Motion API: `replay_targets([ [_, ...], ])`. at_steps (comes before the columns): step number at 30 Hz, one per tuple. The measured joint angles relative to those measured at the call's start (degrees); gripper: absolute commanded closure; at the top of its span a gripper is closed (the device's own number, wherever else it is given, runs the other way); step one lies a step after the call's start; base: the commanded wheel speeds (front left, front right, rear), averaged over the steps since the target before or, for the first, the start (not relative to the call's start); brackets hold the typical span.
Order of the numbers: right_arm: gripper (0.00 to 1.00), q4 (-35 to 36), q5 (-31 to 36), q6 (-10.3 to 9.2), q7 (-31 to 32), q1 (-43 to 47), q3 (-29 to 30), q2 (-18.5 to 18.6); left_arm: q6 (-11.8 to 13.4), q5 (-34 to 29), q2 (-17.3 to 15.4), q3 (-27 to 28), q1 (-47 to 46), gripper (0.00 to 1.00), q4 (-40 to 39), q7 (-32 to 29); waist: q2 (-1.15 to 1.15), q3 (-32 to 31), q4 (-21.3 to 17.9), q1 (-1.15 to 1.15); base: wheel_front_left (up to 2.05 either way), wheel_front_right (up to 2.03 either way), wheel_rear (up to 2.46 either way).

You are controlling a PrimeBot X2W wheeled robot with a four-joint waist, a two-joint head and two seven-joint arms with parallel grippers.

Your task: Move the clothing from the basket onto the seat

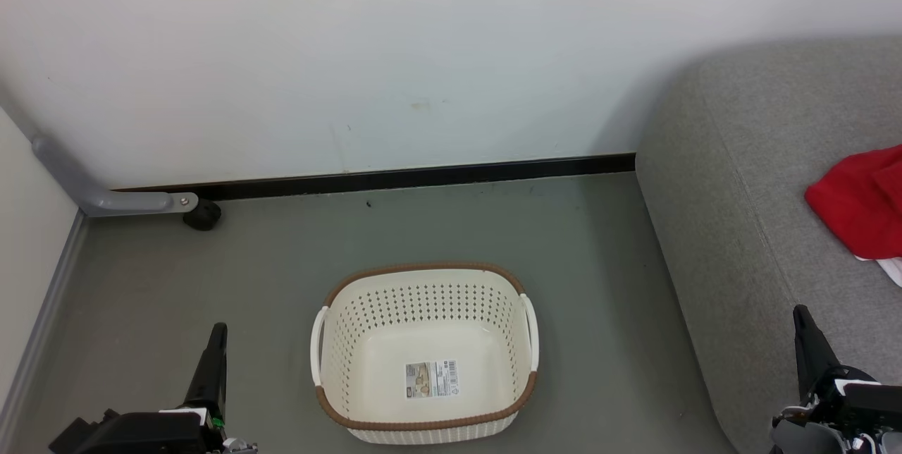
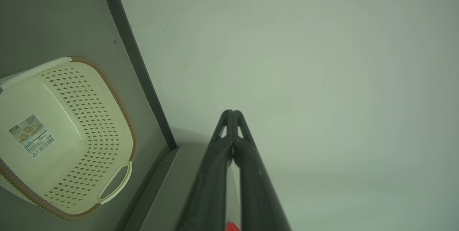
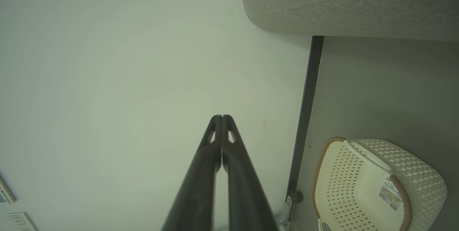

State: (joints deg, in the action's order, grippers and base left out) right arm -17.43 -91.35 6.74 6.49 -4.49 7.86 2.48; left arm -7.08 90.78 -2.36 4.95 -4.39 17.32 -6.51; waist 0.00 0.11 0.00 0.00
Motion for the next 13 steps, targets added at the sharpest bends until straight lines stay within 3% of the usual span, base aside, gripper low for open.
replay_targets([
  [13,1.00,0.01,0.00,0.00,0.00,0.00,0.00,0.00,0.00,0.00,0.00,0.00,0.00,1.00,-0.03,0.00,0.00,0.00,0.00,0.00,0.00,0.00,0.00],
])
